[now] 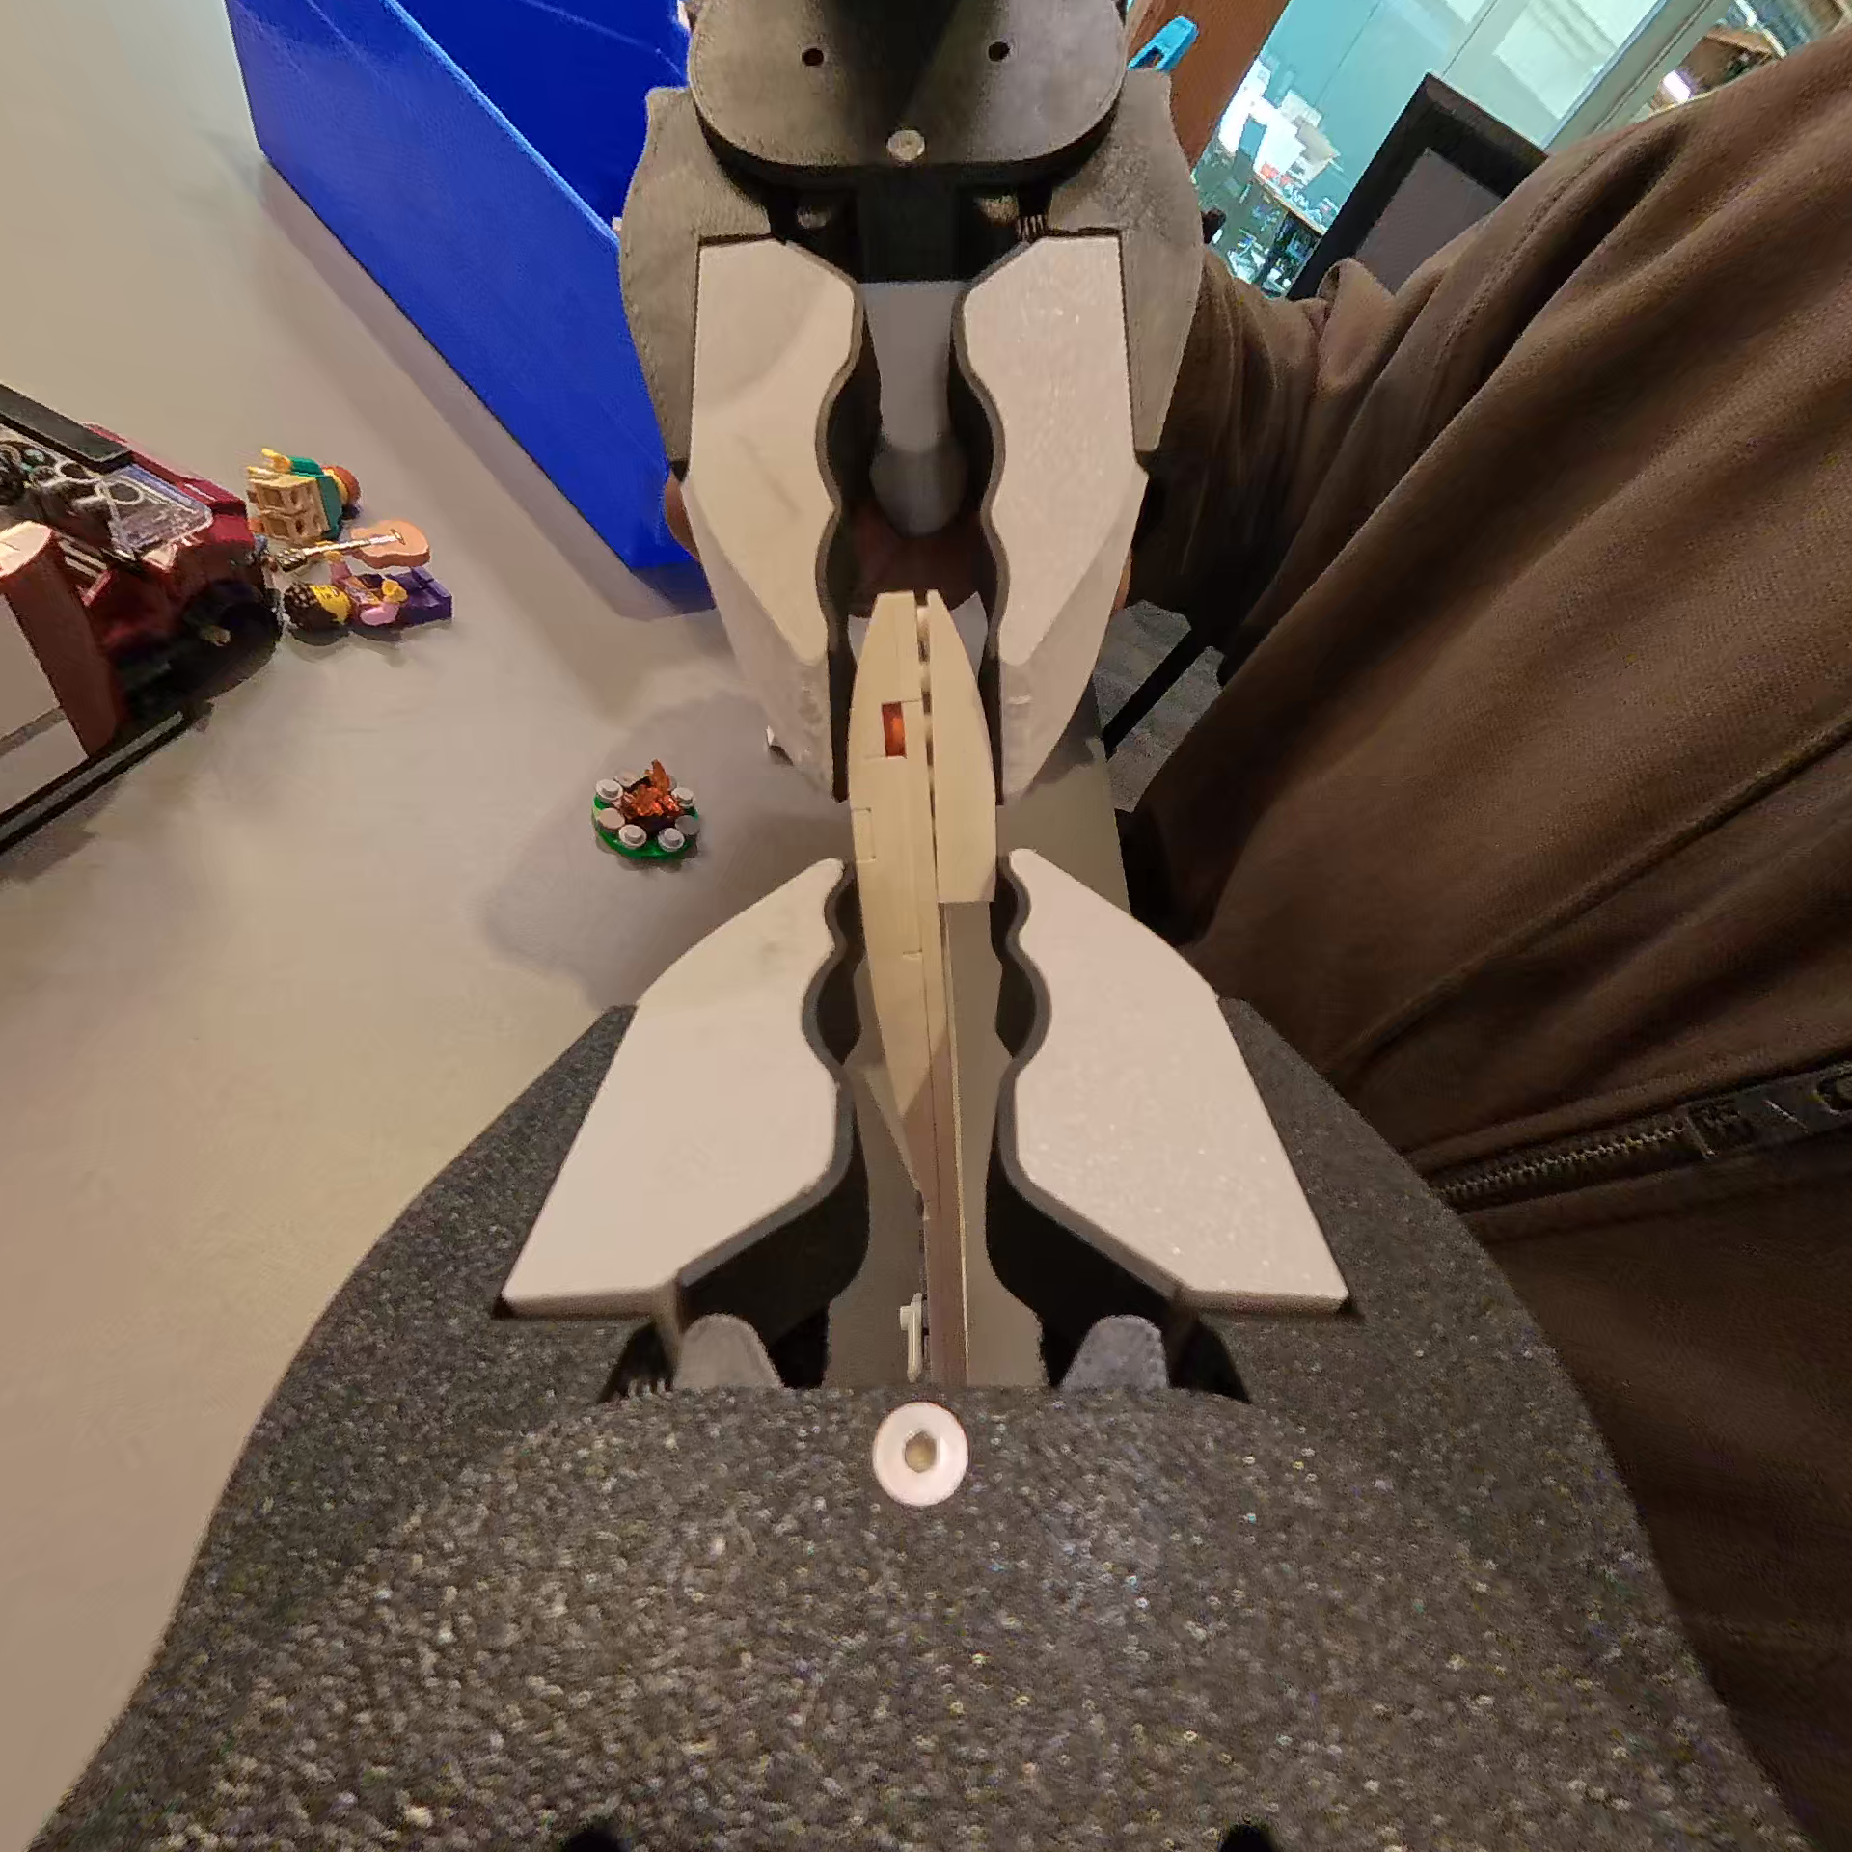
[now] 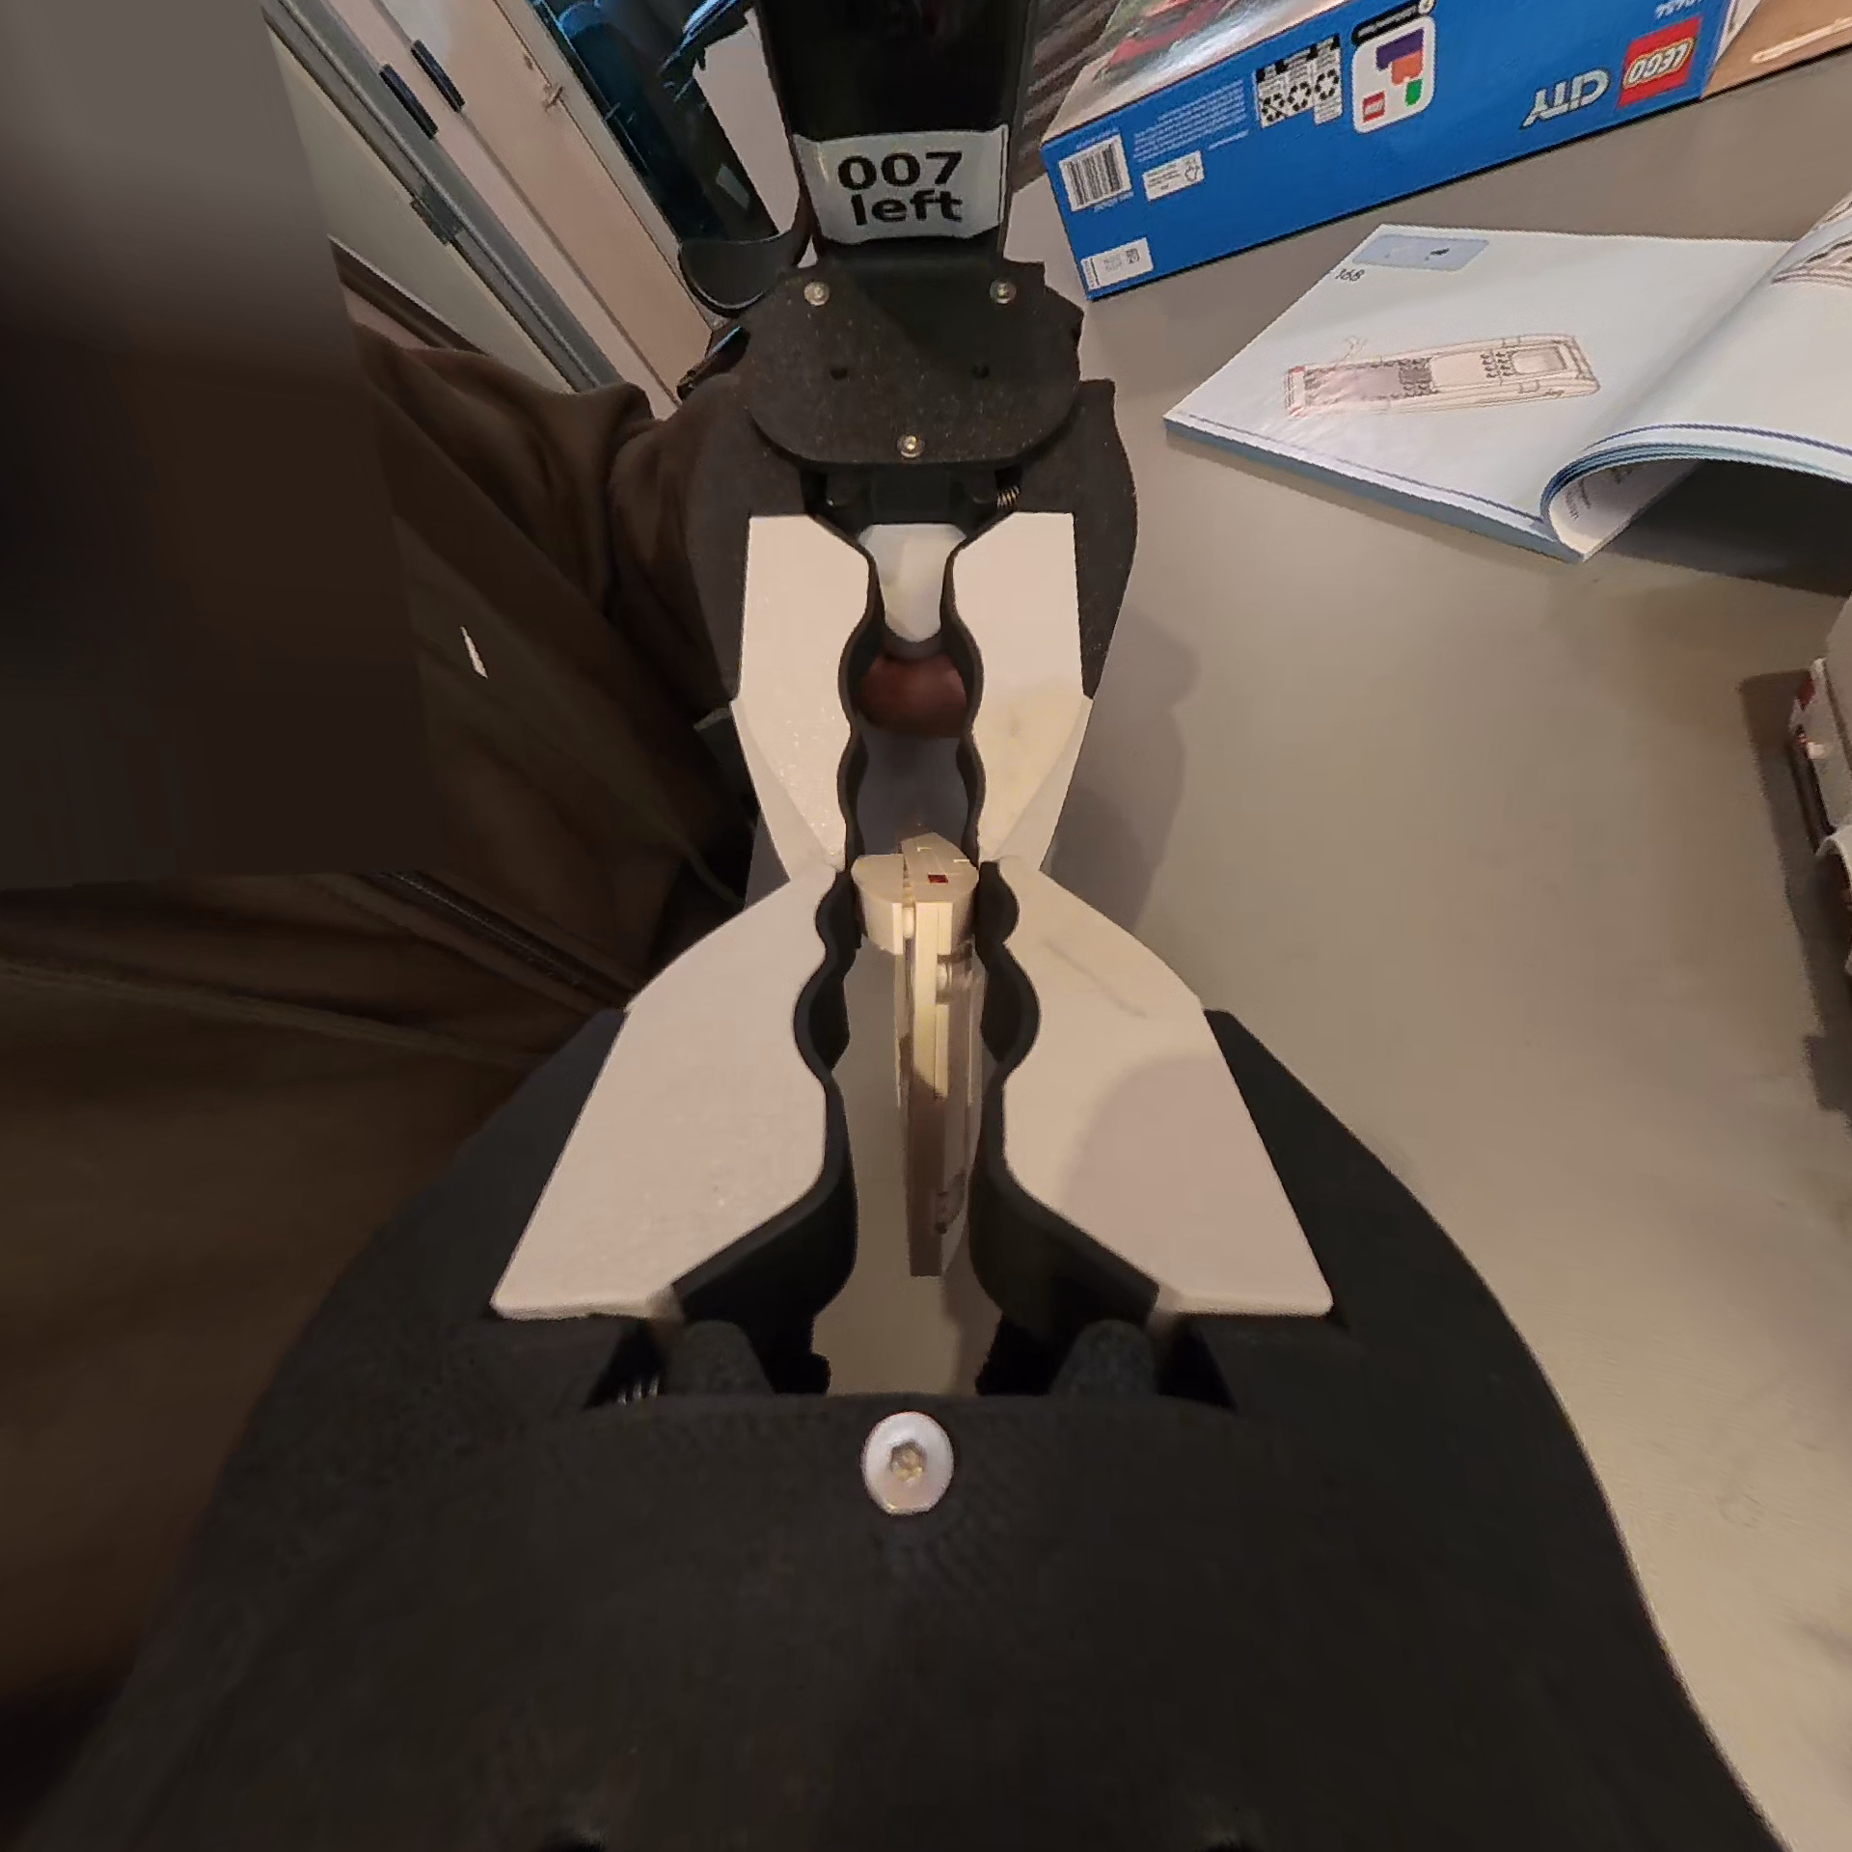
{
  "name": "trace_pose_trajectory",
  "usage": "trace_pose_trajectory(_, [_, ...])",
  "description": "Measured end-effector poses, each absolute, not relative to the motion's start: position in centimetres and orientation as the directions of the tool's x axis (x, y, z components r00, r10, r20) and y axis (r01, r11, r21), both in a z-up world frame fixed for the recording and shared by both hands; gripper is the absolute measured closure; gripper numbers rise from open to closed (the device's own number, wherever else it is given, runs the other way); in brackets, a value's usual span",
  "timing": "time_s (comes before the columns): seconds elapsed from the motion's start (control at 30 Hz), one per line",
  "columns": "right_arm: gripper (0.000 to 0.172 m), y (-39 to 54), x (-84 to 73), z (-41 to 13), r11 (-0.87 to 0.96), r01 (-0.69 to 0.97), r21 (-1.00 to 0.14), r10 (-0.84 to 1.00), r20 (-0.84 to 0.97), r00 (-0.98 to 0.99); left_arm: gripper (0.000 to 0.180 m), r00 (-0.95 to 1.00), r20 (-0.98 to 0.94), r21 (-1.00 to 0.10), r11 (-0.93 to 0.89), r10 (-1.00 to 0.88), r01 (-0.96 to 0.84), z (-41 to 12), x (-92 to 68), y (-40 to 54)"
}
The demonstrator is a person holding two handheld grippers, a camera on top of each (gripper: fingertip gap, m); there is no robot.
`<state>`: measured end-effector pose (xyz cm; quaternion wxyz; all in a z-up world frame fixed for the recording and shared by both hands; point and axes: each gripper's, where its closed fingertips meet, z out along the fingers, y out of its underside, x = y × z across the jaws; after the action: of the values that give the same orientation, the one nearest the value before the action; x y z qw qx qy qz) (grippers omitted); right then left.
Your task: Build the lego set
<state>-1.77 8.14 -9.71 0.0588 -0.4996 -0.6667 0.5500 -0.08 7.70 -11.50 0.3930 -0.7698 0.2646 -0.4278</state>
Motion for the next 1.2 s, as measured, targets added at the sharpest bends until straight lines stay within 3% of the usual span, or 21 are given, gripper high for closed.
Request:
trace_pose_trajectory(0.3, [0.148,8.1,-1.6,-9.8,-0.118,0.609,-0.784,0.712,-0.494,-0.498,0.156,0.469,0.474,-0.824,-0.563,-0.745,-0.061,-11.5,0.1,7.5])
trace_pose_trajectory(0.53, [0.141,8.4,-1.1,-10.4,0.064,0.623,-0.779,0.788,-0.344,-0.51,0.156,0.512,0.431,-0.808,-0.57,-0.744,-0.149,-12.3,-1.0,7.2])
trace_pose_trajectory(0.7, [0.141,8.9,-2.0,-10.6,0.243,0.601,-0.761,0.839,-0.146,-0.524,0.155,0.582,0.264,-0.807,-0.507,-0.77,-0.305,-11.8,-2.6,7.3])
trace_pose_trajectory(0.9, [0.142,9.0,-3.4,-11.2,0.453,0.515,-0.728,0.824,0.121,-0.553,0.155,0.601,-0.076,-0.713,-0.378,-0.796,-0.591,-12.8,-4.2,7.6])
trace_pose_trajectory(1.2, [0.15,8.1,-3.8,-11.9,0.503,0.426,-0.752,0.788,0.196,-0.584,0.156,0.589,-0.193,-0.661,-0.34,-0.785,-0.669,-13.7,-4.7,7.5])
